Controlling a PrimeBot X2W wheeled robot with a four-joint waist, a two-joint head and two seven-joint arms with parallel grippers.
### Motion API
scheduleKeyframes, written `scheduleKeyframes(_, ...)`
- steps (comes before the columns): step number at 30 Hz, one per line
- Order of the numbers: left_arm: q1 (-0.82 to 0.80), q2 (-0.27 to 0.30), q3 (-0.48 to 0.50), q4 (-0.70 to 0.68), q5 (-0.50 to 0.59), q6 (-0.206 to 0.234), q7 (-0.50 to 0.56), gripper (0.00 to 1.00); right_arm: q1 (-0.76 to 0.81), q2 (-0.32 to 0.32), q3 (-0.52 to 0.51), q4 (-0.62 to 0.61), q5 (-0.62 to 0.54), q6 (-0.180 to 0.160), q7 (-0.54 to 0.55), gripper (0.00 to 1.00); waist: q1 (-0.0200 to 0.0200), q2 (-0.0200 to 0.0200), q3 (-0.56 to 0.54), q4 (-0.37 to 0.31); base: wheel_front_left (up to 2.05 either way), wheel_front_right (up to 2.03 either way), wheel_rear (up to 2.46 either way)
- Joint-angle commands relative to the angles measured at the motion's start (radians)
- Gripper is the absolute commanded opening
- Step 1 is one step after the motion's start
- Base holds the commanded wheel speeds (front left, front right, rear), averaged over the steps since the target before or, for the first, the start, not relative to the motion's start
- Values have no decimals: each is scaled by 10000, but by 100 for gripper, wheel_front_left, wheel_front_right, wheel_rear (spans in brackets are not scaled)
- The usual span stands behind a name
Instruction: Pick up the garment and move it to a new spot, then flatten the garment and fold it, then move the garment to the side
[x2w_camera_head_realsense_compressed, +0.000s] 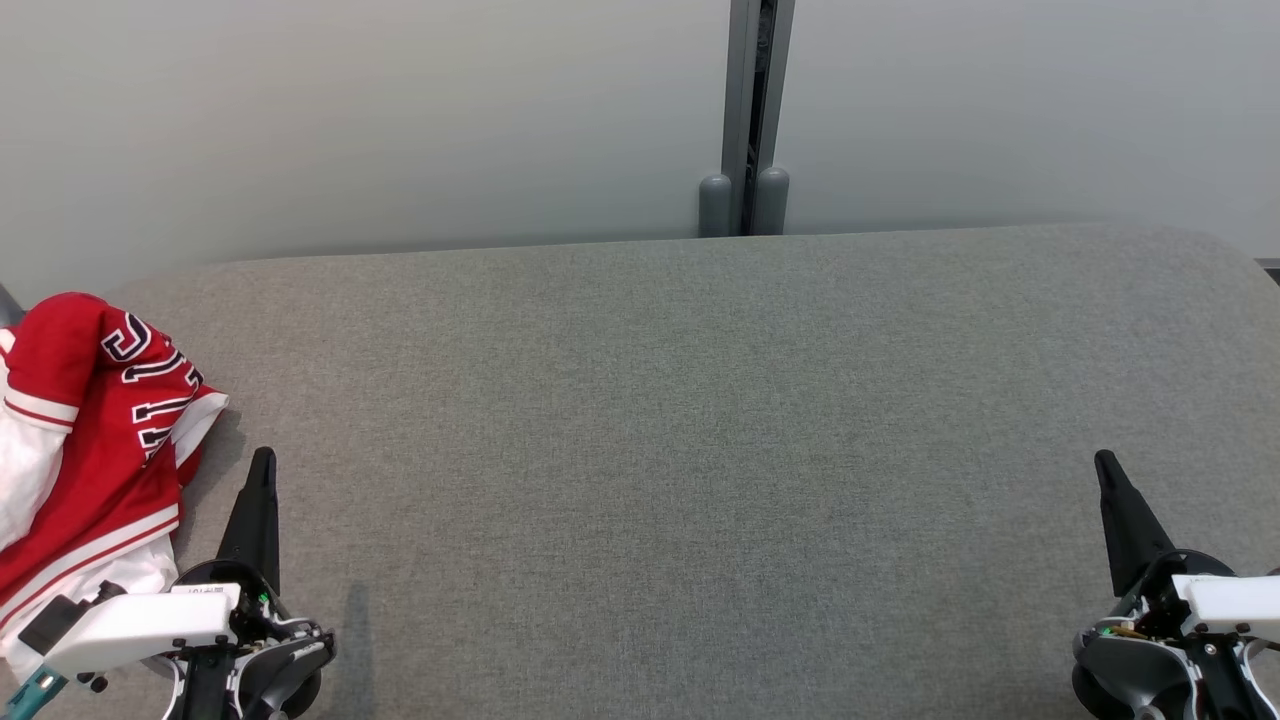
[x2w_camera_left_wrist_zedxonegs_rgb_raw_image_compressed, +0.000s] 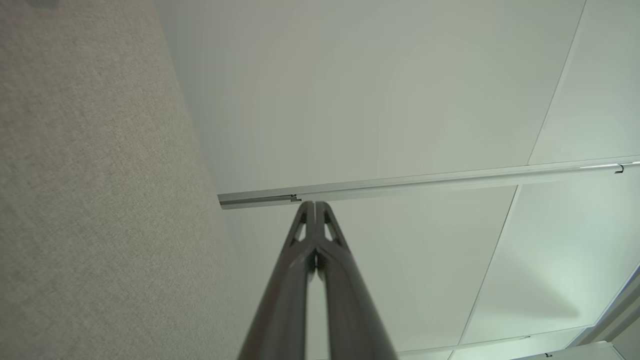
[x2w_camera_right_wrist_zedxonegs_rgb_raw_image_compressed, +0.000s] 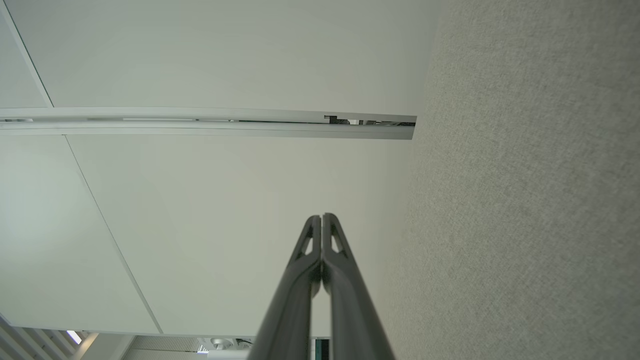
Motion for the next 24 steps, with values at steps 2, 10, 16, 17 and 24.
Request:
scheduleKeyframes(2, 54, 58, 25, -34, -11, -34, 30, 0, 92, -91, -5, -32, 26, 22, 31, 0, -1, -1, 0, 0, 0, 0, 0)
scheduleKeyframes(10, 54, 58, 25, -34, -11, -34, 30, 0, 92, -91, -5, -32, 26, 22, 31, 0, -1, -1, 0, 0, 0, 0, 0)
scheduleKeyframes(16, 54, 58, 25, -34, -11, -34, 30, 0, 92, -91, -5, -32, 26, 22, 31, 0, -1, -1, 0, 0, 0, 0, 0)
scheduleKeyframes(17, 54, 58, 25, -34, -11, -34, 30, 0, 92, -91, -5, -32, 26, 22, 31, 0, -1, -1, 0, 0, 0, 0, 0)
scheduleKeyframes(24, 55, 58, 25, -34, -11, -34, 30, 0, 91, -91, -5, -32, 26, 22, 31, 0, -1, -1, 0, 0, 0, 0, 0)
